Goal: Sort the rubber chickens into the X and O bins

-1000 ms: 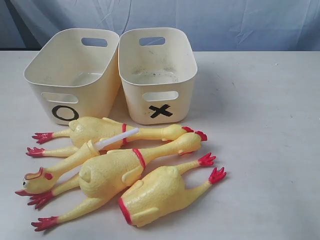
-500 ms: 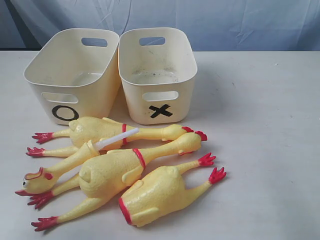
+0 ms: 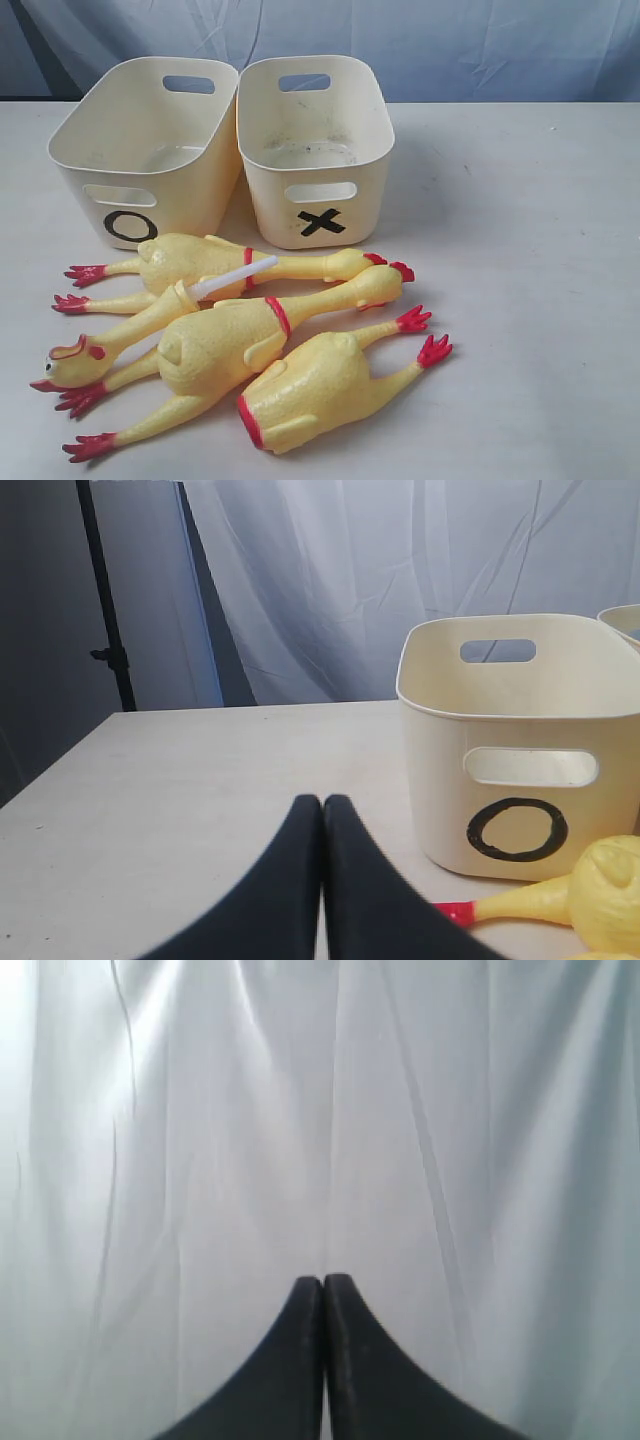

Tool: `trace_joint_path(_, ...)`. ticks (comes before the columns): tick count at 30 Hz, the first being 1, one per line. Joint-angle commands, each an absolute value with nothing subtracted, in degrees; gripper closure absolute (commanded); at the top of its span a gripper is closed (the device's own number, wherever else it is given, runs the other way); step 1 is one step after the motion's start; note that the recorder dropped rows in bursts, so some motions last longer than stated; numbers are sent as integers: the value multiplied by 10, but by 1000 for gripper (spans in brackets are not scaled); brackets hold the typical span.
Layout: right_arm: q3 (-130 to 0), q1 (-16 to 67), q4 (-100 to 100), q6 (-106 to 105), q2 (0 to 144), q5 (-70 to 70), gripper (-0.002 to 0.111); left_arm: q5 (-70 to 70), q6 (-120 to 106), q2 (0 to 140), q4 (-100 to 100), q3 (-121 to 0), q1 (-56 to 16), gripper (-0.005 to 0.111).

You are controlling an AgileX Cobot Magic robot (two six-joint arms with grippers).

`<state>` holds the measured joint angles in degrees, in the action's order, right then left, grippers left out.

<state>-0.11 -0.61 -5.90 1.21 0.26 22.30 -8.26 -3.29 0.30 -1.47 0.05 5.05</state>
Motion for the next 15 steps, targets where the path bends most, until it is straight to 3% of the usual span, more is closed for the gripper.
trace_joint_path(1,0,-6,13,153,0,450,109,-76,-33,0,-16,0,46,107)
trace_joint_path(4,-59,-6,-27,283,0,410,109,-76,-33,0,-16,0,46,107)
trace_joint_path(8,-195,-6,-264,361,21,282,109,-76,-33,0,-16,0,46,107)
trace_joint_path(15,-395,-6,-606,595,177,259,109,-76,-33,0,-16,0,46,107)
